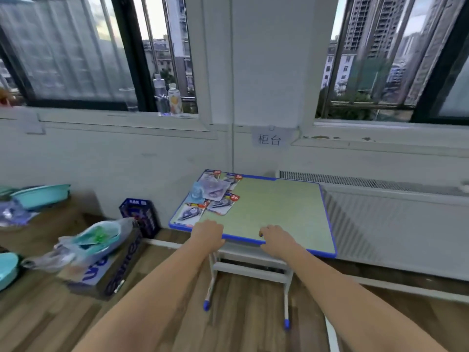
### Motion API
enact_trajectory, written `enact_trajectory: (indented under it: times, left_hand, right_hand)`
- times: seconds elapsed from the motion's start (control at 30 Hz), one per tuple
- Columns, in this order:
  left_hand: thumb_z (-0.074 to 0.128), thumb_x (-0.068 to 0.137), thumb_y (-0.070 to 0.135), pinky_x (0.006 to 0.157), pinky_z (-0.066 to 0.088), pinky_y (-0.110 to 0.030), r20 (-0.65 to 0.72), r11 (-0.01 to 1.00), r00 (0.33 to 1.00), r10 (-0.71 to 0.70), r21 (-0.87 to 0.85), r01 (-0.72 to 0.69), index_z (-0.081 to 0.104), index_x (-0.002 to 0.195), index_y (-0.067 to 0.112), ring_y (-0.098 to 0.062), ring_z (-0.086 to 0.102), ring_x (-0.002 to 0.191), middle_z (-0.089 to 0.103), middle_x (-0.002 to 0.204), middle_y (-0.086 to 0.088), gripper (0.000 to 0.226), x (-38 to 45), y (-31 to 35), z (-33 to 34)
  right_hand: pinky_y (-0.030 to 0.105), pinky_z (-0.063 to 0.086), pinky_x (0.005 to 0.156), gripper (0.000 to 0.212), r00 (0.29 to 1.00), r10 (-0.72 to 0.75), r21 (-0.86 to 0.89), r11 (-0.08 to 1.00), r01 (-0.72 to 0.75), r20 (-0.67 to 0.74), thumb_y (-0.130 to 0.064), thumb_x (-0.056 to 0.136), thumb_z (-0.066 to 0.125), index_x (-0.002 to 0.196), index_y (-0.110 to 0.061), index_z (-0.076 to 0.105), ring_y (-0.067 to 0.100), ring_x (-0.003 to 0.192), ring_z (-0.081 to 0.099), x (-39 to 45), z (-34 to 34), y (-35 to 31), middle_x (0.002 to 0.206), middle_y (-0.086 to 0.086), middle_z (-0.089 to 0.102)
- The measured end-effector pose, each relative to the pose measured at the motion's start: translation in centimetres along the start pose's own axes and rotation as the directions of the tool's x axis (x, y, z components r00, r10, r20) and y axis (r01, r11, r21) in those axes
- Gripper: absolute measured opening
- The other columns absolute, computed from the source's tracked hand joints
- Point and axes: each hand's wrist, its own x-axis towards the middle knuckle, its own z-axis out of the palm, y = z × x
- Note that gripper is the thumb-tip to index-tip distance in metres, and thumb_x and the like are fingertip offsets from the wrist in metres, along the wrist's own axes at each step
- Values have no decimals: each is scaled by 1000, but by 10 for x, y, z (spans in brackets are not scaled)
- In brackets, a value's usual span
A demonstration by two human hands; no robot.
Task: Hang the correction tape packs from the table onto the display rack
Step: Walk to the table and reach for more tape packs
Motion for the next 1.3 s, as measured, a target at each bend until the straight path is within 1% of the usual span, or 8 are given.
enact_trajectory:
  times: [0.47, 0.73, 0.87, 0.93, 1.03, 1.13, 1.2, 1.3]
  left_hand:
    - [38, 100, 36, 93, 43, -34, 131, 955, 972, -197, -198, 221, 58, 119, 9, -30, 54, 117, 60, 125, -12, 39, 211, -111, 19]
    - [43, 98, 36, 88, 44, -32, 255, 894, 945, -206, -344, 287, 58, 118, 5, -27, 56, 113, 59, 124, -12, 39, 313, -148, 27]
    - [43, 99, 30, 91, 43, -31, 261, 827, 936, -235, -452, 334, 58, 121, 5, -27, 56, 115, 59, 126, -12, 36, 364, -163, 25]
    - [43, 100, 35, 90, 43, -30, 275, 792, 934, -229, -506, 343, 60, 117, 3, -27, 57, 112, 62, 118, -14, 40, 384, -168, 26]
    - [46, 99, 34, 77, 43, -29, 309, 760, 928, -207, -546, 352, 62, 99, 6, -26, 58, 105, 55, 79, -6, 33, 407, -170, 30]
    - [56, 93, 32, 59, 36, -25, 364, 669, 904, -224, -617, 414, 47, 72, 11, -20, 53, 87, 46, 70, -1, 31, 421, -169, 38]
    - [65, 86, 32, 55, 36, -23, 371, 633, 899, -231, -645, 429, 53, 80, 7, -22, 56, 89, 53, 77, -4, 29, 426, -168, 48]
    - [70, 81, 36, 75, 45, -29, 377, 598, 893, -244, -667, 445, 53, 118, -4, -29, 60, 105, 60, 114, -19, 58, 428, -166, 59]
  right_hand:
    - [30, 39, 100, 43, 979, -3, 122, 992, -22, 202, -22, 94, 52, 134, -7, 46, 29, 127, 46, 281, -5, -11, 139, 15, 48]
    - [30, 41, 83, 36, 954, 56, 288, 947, -144, 293, -24, 96, 49, 119, 3, 54, 30, 115, 54, 369, 16, -14, 124, 19, 56]
    - [28, 34, 60, 24, 944, 153, 430, 861, -272, 291, -30, 92, 57, 77, -12, 53, 27, 79, 56, 405, 22, -14, 78, 11, 54]
    - [28, 33, 56, 28, 927, 218, 485, 802, -349, 306, -25, 91, 60, 69, -13, 48, 22, 69, 48, 420, 23, -15, 71, 6, 49]
    - [24, 35, 68, 16, 898, 287, 516, 742, -429, 334, -20, 94, 54, 86, -6, 55, 25, 85, 53, 439, 28, -16, 92, 15, 55]
    - [27, 36, 67, 25, 864, 341, 583, 639, -502, 371, -14, 90, 57, 100, 8, 64, 21, 80, 49, 454, 42, -19, 87, 14, 53]
    - [31, 41, 70, 19, 854, 355, 632, 574, -521, 381, -6, 86, 57, 98, 6, 67, 23, 81, 52, 458, 48, -22, 87, 15, 58]
    - [39, 51, 84, 23, 857, 346, 670, 536, -514, 381, -5, 82, 58, 103, -5, 70, 25, 89, 60, 466, 66, -17, 100, 18, 67]
